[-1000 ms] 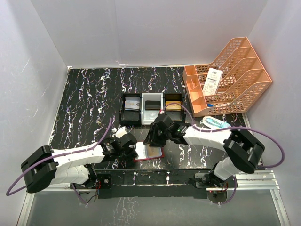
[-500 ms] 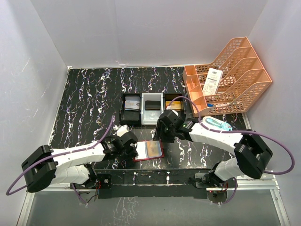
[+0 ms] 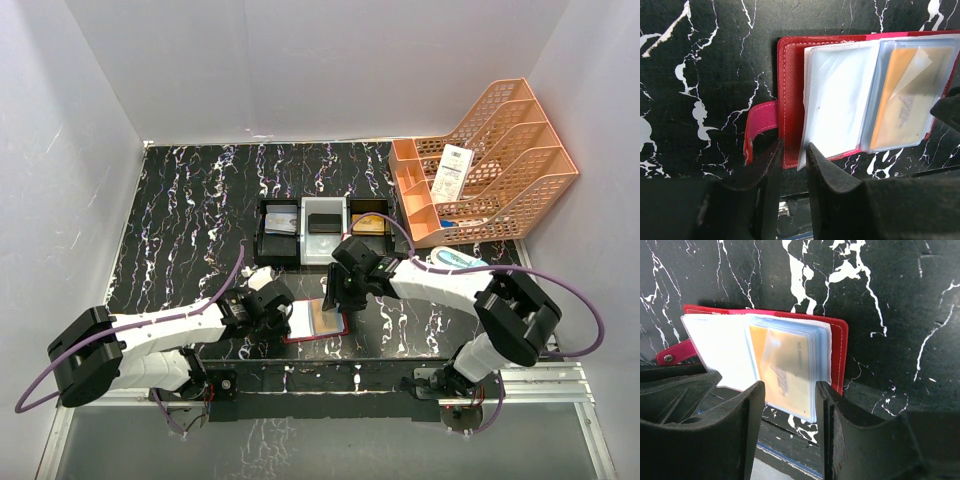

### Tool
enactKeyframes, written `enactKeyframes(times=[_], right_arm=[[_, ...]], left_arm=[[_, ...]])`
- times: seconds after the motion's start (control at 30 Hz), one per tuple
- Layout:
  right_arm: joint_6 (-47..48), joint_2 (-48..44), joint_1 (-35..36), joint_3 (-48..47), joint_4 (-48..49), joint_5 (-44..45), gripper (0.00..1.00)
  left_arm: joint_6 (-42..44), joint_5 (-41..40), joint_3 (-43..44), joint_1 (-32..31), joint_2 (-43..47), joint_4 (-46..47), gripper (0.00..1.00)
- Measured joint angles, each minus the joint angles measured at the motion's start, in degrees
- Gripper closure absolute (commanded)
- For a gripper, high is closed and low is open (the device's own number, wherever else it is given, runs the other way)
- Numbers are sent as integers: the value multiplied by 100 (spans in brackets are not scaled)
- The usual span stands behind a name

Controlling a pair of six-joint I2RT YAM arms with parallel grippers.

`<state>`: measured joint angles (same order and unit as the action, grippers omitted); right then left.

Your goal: Take the credit cards out of the card holder

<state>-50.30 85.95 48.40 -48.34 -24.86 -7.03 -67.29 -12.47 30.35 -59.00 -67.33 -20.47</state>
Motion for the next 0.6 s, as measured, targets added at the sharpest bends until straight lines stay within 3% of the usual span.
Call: enactKeyframes(times=[0.23,0.6], right_arm=[[26,243,0,13,144,-177,67],[26,243,-4,15,157,-247,71]], left_arm=[[85,-9,22,0,-85,-11,77],[234,-2,107,0,-238,-9,81]])
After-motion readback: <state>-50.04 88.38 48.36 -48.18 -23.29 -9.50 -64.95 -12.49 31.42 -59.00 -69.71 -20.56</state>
